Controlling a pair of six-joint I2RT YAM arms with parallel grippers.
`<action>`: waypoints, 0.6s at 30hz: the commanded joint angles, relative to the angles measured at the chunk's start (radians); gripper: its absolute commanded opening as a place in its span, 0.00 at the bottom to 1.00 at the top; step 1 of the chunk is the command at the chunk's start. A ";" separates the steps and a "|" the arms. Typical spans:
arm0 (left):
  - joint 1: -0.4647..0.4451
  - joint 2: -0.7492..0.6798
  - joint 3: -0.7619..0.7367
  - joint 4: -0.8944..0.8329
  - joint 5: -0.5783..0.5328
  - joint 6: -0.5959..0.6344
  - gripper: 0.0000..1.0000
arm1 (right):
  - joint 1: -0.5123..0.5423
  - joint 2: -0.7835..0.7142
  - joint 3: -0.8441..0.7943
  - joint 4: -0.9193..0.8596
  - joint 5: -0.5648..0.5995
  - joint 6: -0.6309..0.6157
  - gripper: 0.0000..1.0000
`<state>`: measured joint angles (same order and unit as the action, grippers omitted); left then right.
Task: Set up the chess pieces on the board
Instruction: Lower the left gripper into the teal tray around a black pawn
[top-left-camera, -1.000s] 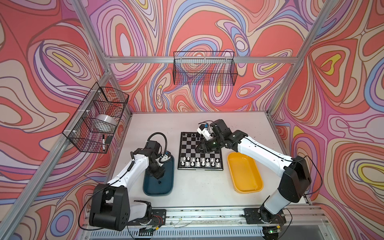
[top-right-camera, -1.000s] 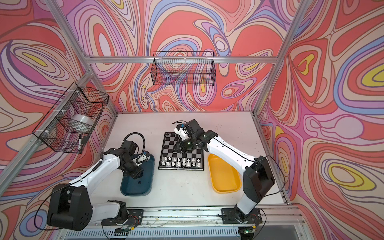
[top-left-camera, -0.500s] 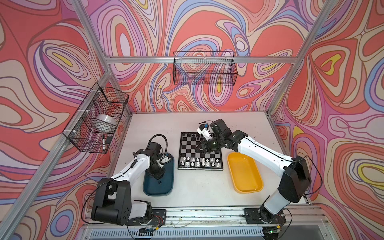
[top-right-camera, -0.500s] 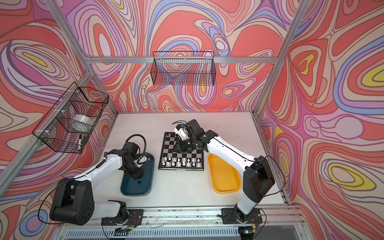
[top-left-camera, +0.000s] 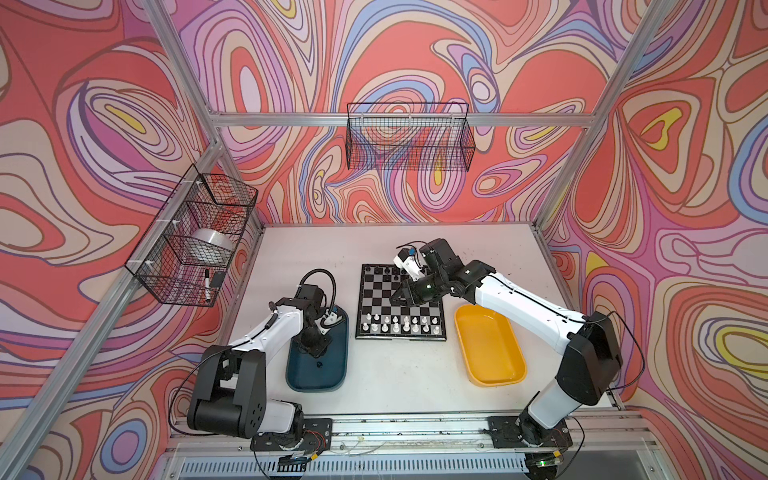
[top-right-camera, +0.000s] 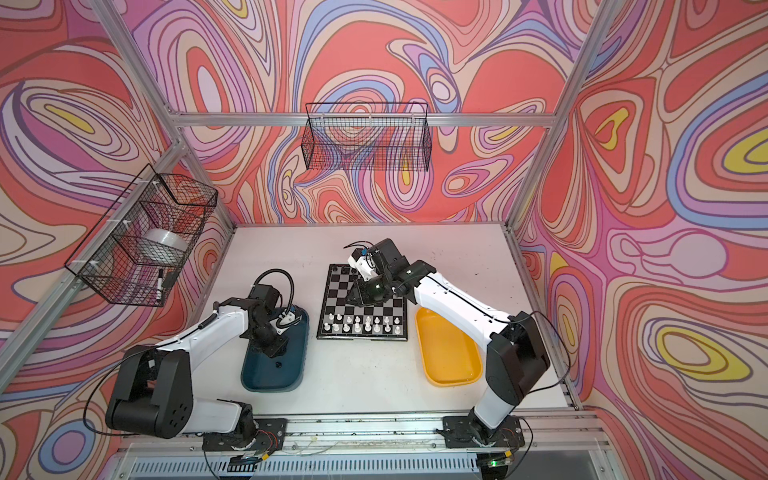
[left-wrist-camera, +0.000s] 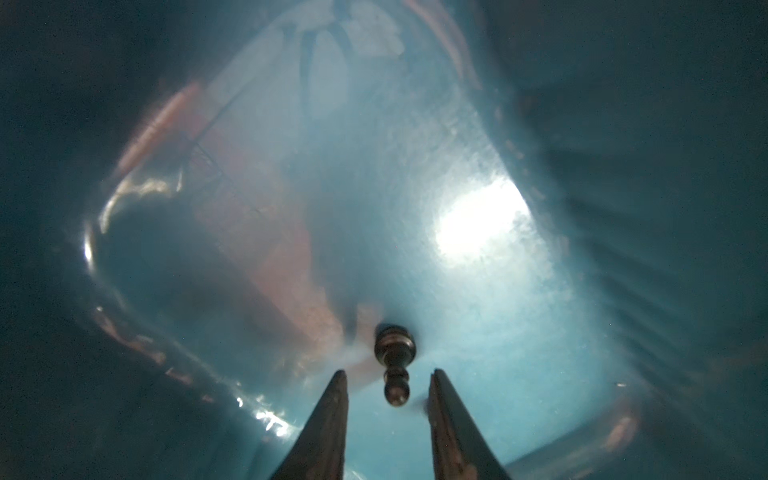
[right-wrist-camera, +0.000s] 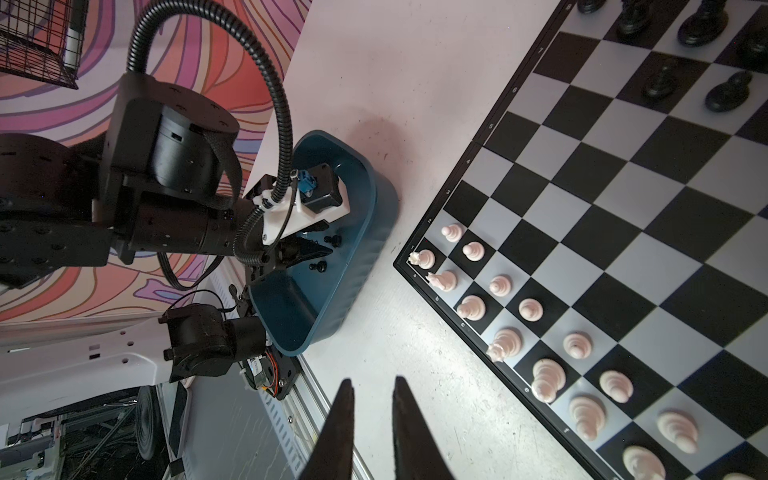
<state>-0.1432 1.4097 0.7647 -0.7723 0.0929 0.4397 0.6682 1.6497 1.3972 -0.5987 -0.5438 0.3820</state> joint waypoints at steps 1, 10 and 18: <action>0.005 0.008 -0.002 0.008 0.006 -0.007 0.34 | -0.001 0.003 0.034 -0.005 -0.009 -0.018 0.18; 0.005 0.026 0.010 0.007 0.024 -0.012 0.30 | 0.000 0.001 0.034 -0.012 -0.010 -0.019 0.18; 0.005 0.020 0.021 0.005 0.034 -0.025 0.27 | 0.000 -0.007 0.034 -0.023 -0.021 -0.023 0.18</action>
<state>-0.1429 1.4292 0.7650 -0.7654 0.1089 0.4252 0.6682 1.6497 1.4105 -0.6075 -0.5556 0.3748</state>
